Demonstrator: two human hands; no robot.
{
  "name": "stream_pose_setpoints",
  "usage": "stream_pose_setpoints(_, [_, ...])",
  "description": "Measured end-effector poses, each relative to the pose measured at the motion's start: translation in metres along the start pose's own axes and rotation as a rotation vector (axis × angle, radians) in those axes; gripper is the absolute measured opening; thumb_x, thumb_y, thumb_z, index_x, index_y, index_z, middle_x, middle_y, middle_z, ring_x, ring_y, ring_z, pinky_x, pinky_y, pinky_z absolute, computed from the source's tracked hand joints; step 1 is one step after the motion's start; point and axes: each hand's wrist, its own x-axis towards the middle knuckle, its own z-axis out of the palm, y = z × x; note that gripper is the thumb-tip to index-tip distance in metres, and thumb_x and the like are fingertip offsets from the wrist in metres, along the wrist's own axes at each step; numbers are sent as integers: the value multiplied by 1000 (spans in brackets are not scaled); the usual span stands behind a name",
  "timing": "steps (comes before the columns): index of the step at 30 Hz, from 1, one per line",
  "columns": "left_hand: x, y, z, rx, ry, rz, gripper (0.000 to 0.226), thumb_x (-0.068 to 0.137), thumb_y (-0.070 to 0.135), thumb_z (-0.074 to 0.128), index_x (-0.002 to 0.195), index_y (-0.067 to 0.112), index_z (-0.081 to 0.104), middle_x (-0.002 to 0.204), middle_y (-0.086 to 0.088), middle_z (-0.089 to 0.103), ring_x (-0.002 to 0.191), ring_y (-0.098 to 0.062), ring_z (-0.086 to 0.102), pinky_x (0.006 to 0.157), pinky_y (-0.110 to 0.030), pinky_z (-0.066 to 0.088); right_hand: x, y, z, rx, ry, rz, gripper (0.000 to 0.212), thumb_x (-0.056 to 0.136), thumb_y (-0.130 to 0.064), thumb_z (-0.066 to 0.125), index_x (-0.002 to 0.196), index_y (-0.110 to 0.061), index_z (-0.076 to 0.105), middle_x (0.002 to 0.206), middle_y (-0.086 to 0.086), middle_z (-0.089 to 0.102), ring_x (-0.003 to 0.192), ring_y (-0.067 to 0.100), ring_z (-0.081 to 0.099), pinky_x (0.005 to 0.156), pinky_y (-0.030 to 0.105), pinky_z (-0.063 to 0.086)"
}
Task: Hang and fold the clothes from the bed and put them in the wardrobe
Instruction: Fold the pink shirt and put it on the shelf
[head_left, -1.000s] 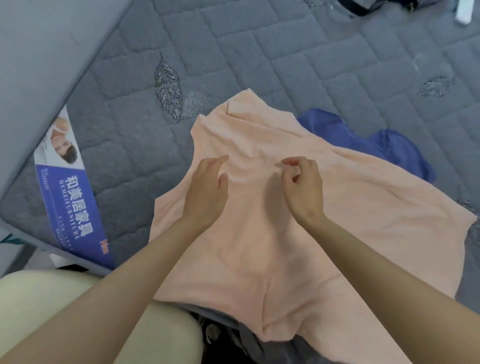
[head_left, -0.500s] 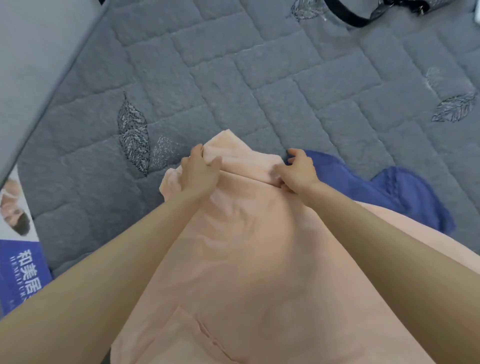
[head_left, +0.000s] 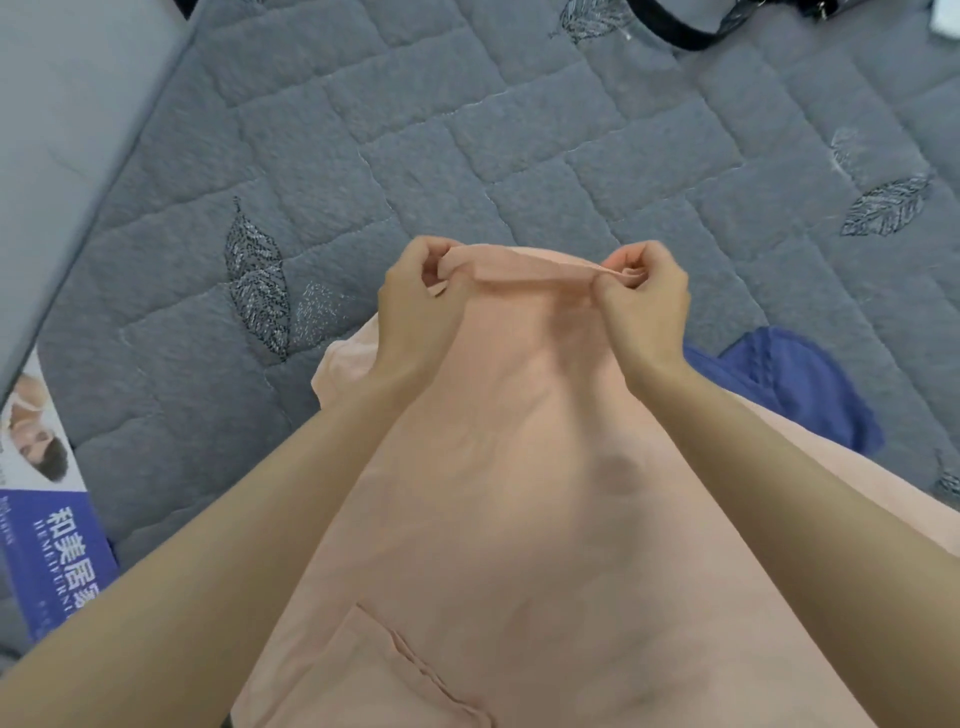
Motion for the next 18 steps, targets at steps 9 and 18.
stream_pose_setpoints(9, [-125, -70, -40, 437, -267, 28, 5, 83, 21, 66, 87, 22, 62, 80, 14, 58, 82, -10, 53, 80, -33, 46, -112, 61, -19, -505, -176, -12, 18, 71, -10, 52, 70, -28, 50, 85, -5, 57, 92, 24, 44, 77, 37, 32])
stream_pose_setpoints(18, [-132, -81, -55, 422, -152, 21, 35, 86, 42, 48, 69, 24, 73, 90, 11, 50, 93, -12, 46, 88, -32, 39, -124, 64, -22, -676, -375, -493, 27, 80, -19, 61, 107, -21, 64, 113, 4, 52, 103, 26, 43, 83, 38, 41])
